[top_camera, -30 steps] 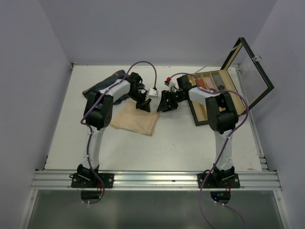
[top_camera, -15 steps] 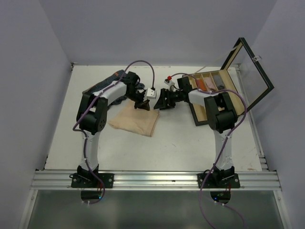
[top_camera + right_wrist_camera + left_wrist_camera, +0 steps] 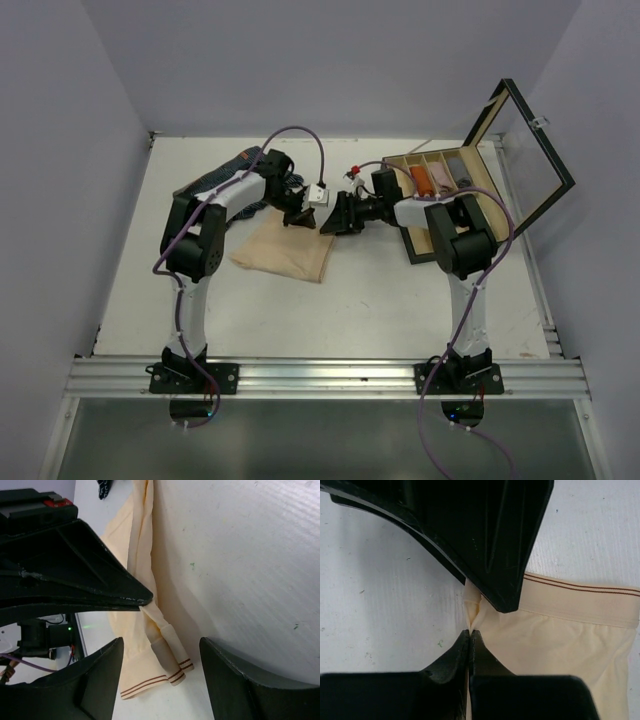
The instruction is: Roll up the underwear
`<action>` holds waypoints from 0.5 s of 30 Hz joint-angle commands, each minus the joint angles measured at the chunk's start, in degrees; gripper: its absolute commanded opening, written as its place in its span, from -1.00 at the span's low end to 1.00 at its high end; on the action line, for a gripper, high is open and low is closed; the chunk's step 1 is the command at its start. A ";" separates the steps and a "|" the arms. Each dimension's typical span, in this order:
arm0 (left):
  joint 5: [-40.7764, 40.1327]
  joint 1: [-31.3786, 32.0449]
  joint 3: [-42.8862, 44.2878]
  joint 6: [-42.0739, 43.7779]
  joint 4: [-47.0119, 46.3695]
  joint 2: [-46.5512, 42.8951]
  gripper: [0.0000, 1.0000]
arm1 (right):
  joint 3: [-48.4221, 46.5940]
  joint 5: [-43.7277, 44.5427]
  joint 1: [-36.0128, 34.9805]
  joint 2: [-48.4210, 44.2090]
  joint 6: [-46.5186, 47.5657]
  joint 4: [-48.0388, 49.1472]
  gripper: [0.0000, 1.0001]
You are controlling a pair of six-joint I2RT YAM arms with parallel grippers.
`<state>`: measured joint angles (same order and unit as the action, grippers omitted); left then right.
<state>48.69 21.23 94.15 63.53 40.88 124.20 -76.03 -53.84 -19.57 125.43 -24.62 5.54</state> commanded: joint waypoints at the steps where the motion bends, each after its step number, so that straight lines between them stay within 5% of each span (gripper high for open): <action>1: 1.15 -0.05 0.16 -0.95 -3.62 -1.68 -0.98 | 2.81 1.81 -1.34 2.02 -0.42 -0.18 0.31; 6: 1.50 -0.14 0.42 -2.18 -4.67 -1.24 -0.89 | 3.78 2.43 -1.43 1.93 -0.95 0.87 0.03; 12: 1.15 -0.40 0.42 -5.94 -6.42 -2.12 -0.39 | 3.17 5.15 -1.43 1.75 -0.96 0.52 -0.63; 15: 3.33 -2.32 -0.19 -13.76 -10.02 -5.19 -0.18 | 2.64 6.12 -1.43 1.49 -0.25 -0.18 -0.77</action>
<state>48.66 20.97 94.04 57.21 36.38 124.03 -73.58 -51.75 -20.73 126.48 -26.39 6.90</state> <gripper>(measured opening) 0.390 0.133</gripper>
